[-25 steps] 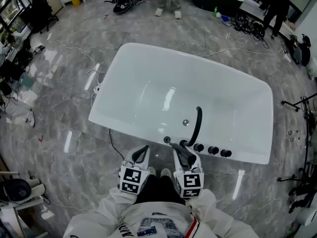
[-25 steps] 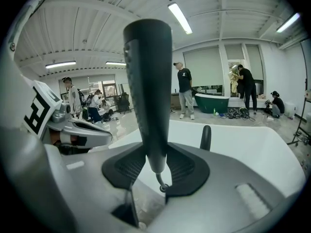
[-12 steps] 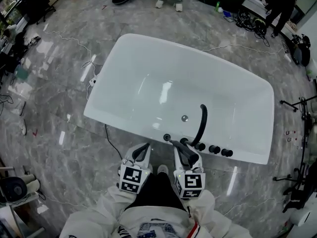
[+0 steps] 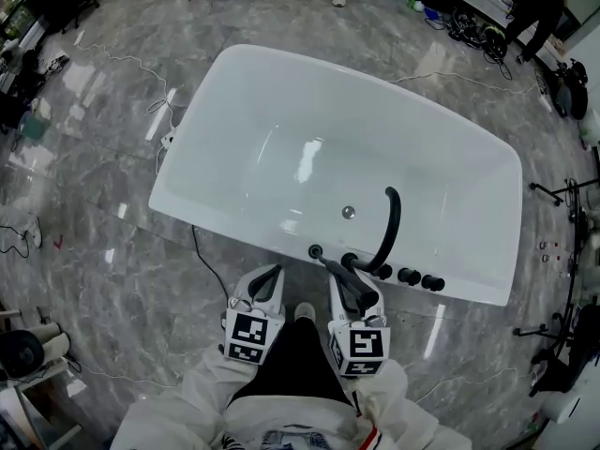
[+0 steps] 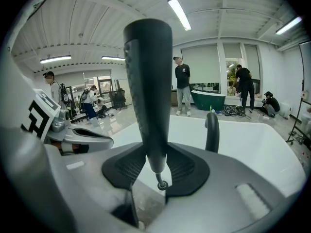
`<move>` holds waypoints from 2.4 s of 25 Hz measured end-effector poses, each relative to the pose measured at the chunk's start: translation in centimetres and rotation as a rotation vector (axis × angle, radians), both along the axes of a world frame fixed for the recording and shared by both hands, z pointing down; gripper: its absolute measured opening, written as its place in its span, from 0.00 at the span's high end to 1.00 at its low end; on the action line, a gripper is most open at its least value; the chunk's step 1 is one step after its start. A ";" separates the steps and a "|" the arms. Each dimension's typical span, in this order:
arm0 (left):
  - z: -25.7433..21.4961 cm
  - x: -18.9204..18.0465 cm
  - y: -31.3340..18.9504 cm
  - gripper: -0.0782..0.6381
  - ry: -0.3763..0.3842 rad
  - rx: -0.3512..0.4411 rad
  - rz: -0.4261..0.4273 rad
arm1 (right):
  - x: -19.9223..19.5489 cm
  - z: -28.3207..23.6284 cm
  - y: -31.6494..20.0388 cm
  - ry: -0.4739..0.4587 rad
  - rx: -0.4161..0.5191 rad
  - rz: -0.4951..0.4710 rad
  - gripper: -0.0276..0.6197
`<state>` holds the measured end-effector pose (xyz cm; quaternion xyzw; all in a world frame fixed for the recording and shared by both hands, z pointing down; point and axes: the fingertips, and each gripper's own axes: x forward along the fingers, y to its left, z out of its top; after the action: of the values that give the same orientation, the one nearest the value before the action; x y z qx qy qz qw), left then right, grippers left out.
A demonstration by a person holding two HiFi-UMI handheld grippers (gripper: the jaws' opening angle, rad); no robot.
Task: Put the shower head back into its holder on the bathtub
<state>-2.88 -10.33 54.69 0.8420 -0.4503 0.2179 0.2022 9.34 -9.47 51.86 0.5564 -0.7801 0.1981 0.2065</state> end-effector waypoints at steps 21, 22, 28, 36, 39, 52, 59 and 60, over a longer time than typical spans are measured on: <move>5.5 1.0 0.9 0.89 0.039 -0.041 -0.009 | -0.9 4.8 0.1 0.033 -0.034 -0.025 0.75; 5.8 1.0 0.9 0.89 0.040 -0.043 -0.011 | -0.8 5.0 0.1 0.033 -0.034 -0.022 0.75; 7.2 1.0 0.6 0.89 0.045 -0.048 -0.024 | -0.3 6.4 -0.5 0.042 -0.034 -0.014 0.75; 8.9 0.8 0.5 0.89 0.047 -0.057 -0.034 | -0.5 8.4 -0.6 0.049 -0.047 -0.017 0.75; 9.4 0.6 0.4 0.89 0.051 -0.056 -0.043 | -0.7 9.1 -1.0 0.050 -0.047 -0.020 0.75; 11.6 0.7 0.2 0.89 0.048 -0.053 -0.034 | -0.5 12.2 -1.6 0.056 -0.069 -0.014 0.75; 12.2 0.5 -0.5 0.89 0.059 -0.033 -0.038 | -0.7 14.1 -1.8 0.063 -0.089 -0.016 0.75; 12.3 0.5 -0.5 0.89 0.059 -0.036 -0.038 | -0.7 14.3 -1.8 0.064 -0.091 -0.015 0.75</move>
<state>-2.42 -10.83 67.00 0.8355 -0.4563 0.1971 0.2345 8.68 -11.31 66.17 0.5468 -0.7674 0.2140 0.2577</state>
